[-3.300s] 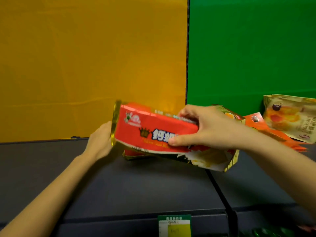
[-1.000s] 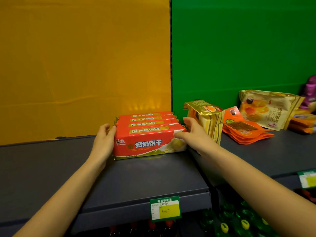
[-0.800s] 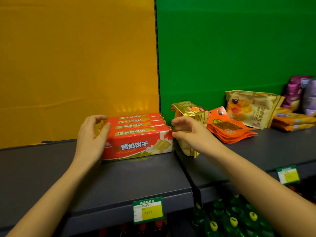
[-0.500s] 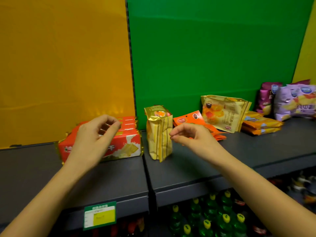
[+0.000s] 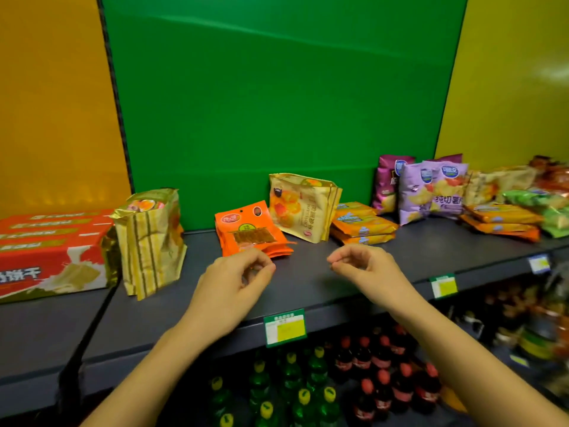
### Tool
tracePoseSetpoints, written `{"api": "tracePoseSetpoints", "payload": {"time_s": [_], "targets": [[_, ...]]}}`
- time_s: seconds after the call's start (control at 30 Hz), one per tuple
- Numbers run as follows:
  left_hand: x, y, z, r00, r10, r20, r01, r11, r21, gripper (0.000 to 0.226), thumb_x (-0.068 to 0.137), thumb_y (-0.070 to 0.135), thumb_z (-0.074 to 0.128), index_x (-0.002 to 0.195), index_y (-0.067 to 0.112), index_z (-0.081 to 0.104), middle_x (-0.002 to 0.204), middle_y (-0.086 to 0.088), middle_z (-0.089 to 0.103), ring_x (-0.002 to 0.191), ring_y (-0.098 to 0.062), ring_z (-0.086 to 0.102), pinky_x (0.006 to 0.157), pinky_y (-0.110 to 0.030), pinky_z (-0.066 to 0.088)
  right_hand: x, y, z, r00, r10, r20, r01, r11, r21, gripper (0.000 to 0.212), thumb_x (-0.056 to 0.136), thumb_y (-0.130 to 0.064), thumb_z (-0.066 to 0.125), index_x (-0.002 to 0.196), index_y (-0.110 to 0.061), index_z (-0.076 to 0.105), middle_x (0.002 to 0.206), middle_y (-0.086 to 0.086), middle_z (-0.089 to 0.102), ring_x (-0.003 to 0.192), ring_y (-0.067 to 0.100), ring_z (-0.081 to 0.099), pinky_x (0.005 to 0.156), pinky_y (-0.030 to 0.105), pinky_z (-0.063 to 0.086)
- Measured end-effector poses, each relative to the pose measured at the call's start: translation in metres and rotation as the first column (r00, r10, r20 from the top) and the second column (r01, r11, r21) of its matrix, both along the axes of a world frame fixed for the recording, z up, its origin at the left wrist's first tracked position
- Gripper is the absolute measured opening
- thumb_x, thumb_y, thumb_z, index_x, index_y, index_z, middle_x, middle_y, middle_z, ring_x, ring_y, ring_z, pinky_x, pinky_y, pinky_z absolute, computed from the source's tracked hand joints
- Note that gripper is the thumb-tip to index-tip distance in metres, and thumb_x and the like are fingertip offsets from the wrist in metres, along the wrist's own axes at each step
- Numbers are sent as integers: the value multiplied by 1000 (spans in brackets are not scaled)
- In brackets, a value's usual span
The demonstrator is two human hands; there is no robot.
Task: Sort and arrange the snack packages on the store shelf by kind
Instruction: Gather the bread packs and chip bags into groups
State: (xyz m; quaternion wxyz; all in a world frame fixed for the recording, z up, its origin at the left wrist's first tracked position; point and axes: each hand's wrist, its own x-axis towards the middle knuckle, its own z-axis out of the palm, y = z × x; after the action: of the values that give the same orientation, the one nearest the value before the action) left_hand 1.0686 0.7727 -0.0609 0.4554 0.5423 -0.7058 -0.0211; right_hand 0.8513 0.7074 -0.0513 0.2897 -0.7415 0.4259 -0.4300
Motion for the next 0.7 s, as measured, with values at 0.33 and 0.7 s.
{"api": "tracePoseSetpoints", "payload": {"time_s": [0.33,0.7], "targets": [[-90,-90,1,971,21,236,-42,996,85,22,83,43,46,85,26,60,72,13,57,70,-9,52,66,-30,44,-91,-61,11,987,-158,-34,157,987,-24,19,82,-14,65,70,-28,65,75,-9,67,60,-8,57,61,3,41],[-84,-132,15,855,317,411,-327,944,-47,27,91,42,44,107,24,58,103,7,65,96,-13,60,70,-27,43,-38,-171,68,967,-117,-226,69,975,-210,33,79,-33,67,107,-17,63,106,0,65,96,18,59,87,31,45]]}}
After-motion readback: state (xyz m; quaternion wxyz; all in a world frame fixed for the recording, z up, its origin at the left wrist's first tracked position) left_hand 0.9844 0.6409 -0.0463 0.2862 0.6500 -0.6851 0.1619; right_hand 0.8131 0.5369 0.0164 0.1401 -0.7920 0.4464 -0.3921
